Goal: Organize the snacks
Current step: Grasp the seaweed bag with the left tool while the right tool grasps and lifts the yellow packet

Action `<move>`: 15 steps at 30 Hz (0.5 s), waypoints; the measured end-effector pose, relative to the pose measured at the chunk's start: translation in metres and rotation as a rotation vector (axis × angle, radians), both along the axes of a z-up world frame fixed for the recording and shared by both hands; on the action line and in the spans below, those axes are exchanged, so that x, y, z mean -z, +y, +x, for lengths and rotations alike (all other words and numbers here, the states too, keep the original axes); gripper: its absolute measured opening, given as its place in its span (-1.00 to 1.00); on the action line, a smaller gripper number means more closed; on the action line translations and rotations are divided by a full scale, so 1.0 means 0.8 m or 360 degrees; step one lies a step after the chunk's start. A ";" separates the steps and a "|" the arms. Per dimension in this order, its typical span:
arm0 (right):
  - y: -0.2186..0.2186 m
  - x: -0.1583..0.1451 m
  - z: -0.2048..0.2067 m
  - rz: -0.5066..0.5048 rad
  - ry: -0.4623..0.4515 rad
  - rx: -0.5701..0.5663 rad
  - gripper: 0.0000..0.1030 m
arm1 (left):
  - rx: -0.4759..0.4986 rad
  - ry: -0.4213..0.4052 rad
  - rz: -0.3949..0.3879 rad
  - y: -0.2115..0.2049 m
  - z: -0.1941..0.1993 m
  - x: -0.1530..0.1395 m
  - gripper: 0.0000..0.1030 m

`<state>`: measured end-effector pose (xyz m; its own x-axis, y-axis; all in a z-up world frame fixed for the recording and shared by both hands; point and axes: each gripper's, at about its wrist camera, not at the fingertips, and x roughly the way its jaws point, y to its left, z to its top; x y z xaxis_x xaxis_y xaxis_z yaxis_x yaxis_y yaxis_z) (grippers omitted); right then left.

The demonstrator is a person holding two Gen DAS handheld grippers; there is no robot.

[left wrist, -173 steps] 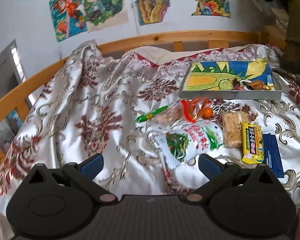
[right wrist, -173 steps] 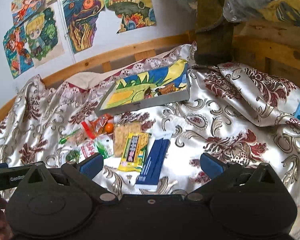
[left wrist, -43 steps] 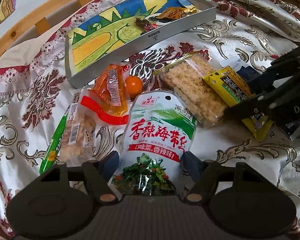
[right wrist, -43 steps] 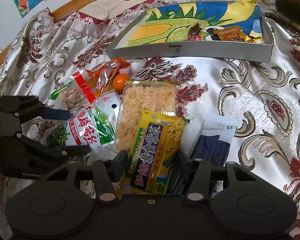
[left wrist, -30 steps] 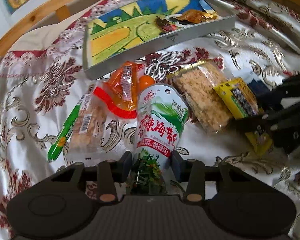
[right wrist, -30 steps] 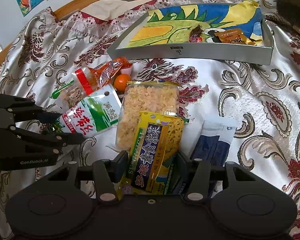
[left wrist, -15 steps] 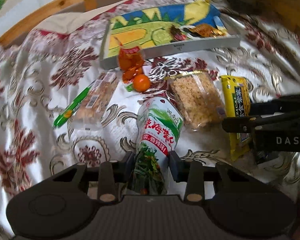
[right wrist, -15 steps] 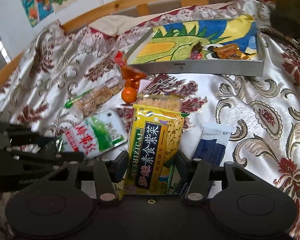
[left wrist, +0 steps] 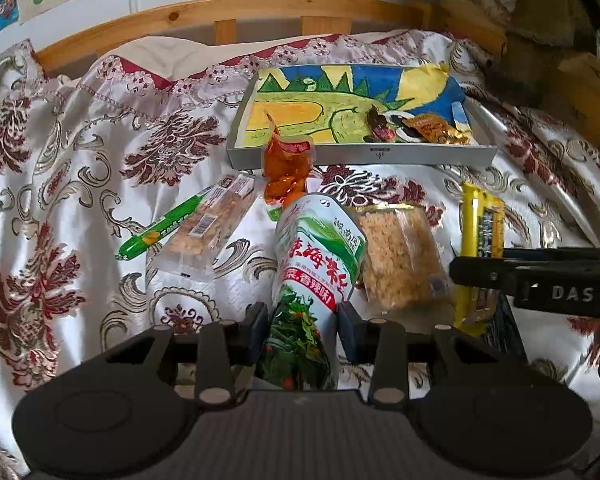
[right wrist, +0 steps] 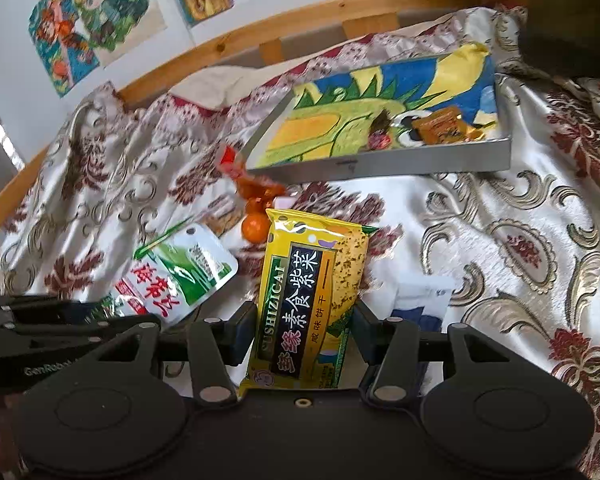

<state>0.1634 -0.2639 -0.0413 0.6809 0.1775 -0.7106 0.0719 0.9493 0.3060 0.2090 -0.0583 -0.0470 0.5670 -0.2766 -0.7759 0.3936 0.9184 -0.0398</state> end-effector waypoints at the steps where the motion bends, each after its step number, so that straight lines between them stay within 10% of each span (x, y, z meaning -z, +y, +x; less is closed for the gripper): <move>1: -0.003 -0.001 0.001 0.0011 -0.0003 0.0015 0.02 | -0.0008 0.0001 -0.0016 0.000 0.002 0.001 -0.20; 15: -0.039 -0.014 0.022 0.0050 -0.0151 0.0130 0.02 | -0.0071 -0.0085 -0.0108 -0.007 0.028 -0.014 -0.20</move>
<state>0.1812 -0.2950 -0.0298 0.7580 0.1400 -0.6371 0.1177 0.9313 0.3448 0.2317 -0.0641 -0.0359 0.6203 -0.3006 -0.7245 0.3553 0.9311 -0.0822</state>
